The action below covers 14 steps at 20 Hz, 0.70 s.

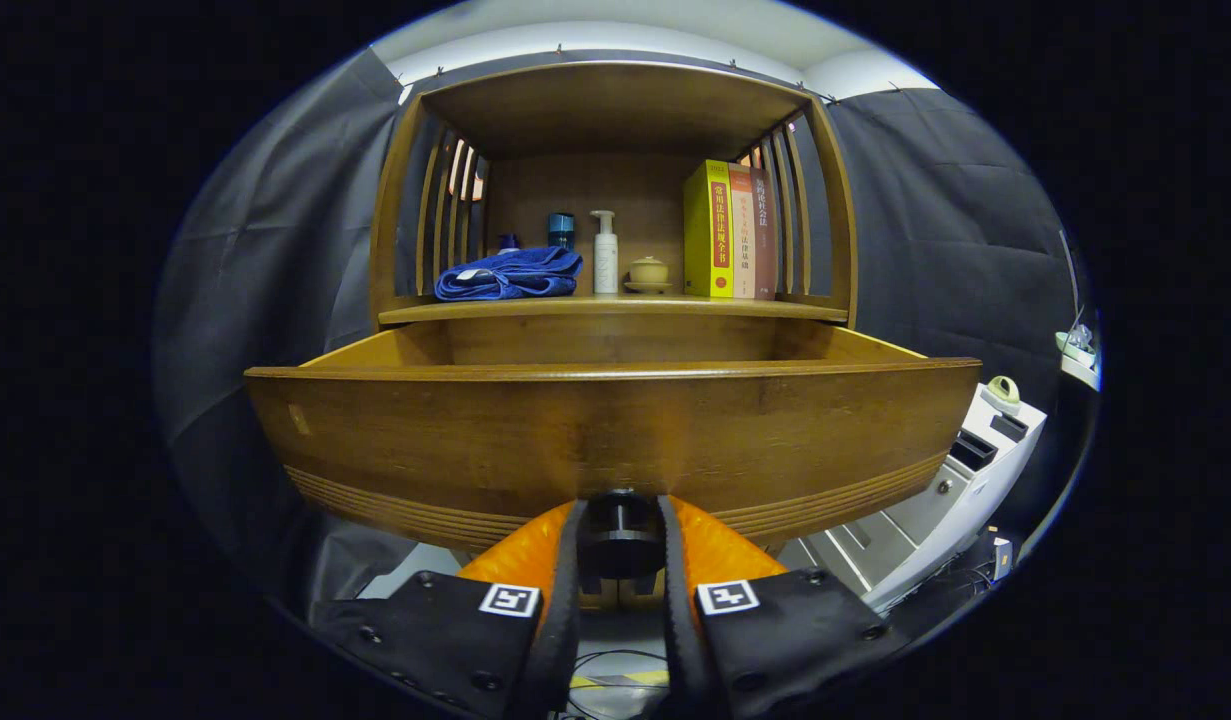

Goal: Pull open the drawer, take out the items inside it, and place them on the countertop above the cabinet.

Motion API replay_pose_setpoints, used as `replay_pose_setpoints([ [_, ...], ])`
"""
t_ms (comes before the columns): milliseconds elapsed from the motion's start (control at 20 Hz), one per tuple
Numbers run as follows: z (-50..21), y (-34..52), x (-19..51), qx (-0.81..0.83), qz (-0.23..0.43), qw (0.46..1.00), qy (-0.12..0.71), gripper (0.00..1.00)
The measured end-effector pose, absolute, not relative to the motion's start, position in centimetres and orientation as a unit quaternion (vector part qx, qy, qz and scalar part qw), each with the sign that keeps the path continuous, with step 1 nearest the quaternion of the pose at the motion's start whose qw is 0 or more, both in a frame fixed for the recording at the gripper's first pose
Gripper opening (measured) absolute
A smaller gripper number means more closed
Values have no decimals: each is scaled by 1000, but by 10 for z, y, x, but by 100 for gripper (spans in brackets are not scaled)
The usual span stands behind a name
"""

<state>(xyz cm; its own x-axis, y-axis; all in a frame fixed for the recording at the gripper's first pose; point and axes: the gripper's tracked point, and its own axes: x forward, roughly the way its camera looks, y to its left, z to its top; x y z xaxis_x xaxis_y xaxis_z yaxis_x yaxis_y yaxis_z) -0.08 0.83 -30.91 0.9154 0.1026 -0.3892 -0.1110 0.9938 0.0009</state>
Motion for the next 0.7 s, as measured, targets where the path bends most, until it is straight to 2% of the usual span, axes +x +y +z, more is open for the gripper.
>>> replay_pose_setpoints([
  [200, -295, 13, 2, -27, 60, 983, 173, 56],
  [450, -288, 13, 3, -28, 59, 985, 162, 93],
  [700, -253, 13, 10, -26, 55, 991, 122, 95],
])
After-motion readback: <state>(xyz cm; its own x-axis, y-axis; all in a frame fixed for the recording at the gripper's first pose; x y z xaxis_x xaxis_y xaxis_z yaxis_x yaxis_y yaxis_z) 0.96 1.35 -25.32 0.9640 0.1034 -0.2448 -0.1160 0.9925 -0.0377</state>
